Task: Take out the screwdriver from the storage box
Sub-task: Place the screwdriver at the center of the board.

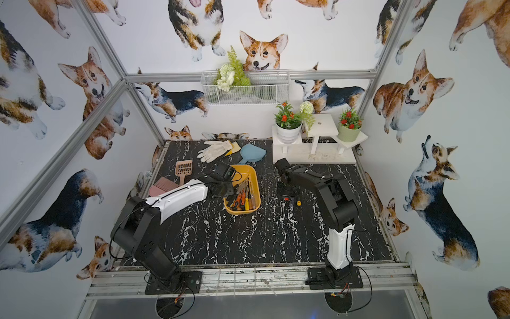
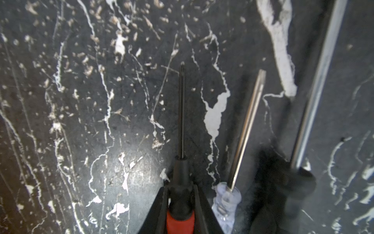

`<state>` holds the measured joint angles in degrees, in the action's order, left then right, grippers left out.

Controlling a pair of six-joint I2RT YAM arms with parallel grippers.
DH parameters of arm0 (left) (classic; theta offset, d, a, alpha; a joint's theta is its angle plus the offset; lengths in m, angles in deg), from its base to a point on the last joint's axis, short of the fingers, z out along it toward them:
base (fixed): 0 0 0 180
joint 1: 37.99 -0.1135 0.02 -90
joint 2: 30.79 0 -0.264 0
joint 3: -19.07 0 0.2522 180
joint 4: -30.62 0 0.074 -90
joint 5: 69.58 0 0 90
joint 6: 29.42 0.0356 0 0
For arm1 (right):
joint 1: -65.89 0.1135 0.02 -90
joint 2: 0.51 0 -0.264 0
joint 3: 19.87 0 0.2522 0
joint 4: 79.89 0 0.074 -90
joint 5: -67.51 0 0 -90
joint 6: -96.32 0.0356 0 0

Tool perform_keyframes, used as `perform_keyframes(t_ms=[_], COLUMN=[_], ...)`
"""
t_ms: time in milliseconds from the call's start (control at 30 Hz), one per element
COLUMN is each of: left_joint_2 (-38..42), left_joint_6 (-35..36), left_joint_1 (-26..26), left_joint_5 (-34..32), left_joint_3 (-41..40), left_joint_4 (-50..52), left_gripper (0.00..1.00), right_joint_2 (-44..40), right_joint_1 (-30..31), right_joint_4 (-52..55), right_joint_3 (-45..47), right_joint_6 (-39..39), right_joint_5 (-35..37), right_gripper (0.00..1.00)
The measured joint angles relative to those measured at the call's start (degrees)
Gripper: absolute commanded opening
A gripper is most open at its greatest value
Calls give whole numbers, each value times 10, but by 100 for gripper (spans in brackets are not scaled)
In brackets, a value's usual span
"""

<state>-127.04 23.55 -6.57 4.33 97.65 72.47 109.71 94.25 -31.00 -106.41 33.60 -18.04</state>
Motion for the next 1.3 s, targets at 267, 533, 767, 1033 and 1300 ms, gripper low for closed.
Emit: perform_keyframes(t_ms=[267, 533, 767, 1033, 1300], left_joint_2=[0, 0, 0, 0, 0], left_joint_6=[0, 0, 0, -1, -5], left_joint_1=[0, 0, 1, 1, 1], left_joint_5=[0, 0, 0, 0, 0], left_joint_3=[0, -1, -1, -2, -2], left_joint_4=[0, 0, 0, -1, -1], left_gripper=[0, 0, 0, 0, 0], right_joint_2=[6, -2, -31, -78, -132], right_joint_1=[0, 0, 0, 12, 54], right_joint_4=[0, -2, -2, -1, -3], right_joint_3=[-7, -3, -2, -6, -33], right_joint_6=[0, 0, 0, -13, -64], right_joint_5=[-13, -14, -14, -4, -20], right_gripper=[49, 55, 56, 56, 55])
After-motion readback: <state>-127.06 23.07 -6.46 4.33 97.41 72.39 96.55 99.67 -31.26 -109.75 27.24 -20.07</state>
